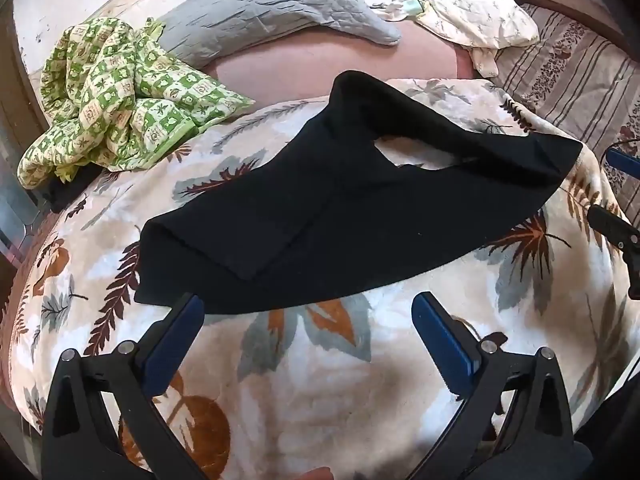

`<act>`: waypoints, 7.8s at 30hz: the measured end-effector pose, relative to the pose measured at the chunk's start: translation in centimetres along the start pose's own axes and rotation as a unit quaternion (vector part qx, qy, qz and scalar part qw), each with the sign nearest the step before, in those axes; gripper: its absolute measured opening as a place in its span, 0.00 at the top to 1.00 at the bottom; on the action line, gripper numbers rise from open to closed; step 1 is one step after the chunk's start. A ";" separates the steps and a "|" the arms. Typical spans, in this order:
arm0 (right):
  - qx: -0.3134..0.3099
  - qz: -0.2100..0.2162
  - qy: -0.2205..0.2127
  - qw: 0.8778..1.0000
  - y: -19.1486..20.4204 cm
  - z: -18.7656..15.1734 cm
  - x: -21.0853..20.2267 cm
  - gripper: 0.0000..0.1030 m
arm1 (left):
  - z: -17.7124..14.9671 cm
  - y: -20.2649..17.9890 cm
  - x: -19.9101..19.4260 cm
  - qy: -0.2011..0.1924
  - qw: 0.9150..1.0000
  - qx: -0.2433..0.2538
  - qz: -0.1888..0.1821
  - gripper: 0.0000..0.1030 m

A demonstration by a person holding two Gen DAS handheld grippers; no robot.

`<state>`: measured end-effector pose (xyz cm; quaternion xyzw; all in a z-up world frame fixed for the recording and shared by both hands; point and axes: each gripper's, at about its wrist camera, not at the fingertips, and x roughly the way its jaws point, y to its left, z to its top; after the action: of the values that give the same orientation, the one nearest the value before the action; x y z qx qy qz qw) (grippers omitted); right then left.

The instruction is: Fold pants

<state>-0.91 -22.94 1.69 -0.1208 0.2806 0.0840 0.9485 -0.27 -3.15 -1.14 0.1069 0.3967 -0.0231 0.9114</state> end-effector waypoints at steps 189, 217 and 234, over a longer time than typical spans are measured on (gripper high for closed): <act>0.613 0.176 -0.049 0.769 -20.4 -8.3 8.8 0.49 | -3.6 19.8 11.2 0.020 0.887 -0.402 -0.227 0.89; 0.463 0.048 0.117 0.877 -8.6 -8.9 0.3 0.81 | -12.3 28.1 3.6 0.048 0.917 -0.377 -0.117 0.75; 0.376 0.340 0.194 0.840 0.2 -6.1 6.2 0.53 | -10.8 24.0 0.6 0.026 0.902 -0.365 -0.228 0.45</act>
<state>1.05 -23.83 -6.71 0.3343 0.4925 0.2636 0.7591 -4.62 22.62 -4.50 -0.3259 0.4142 -0.0811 0.8460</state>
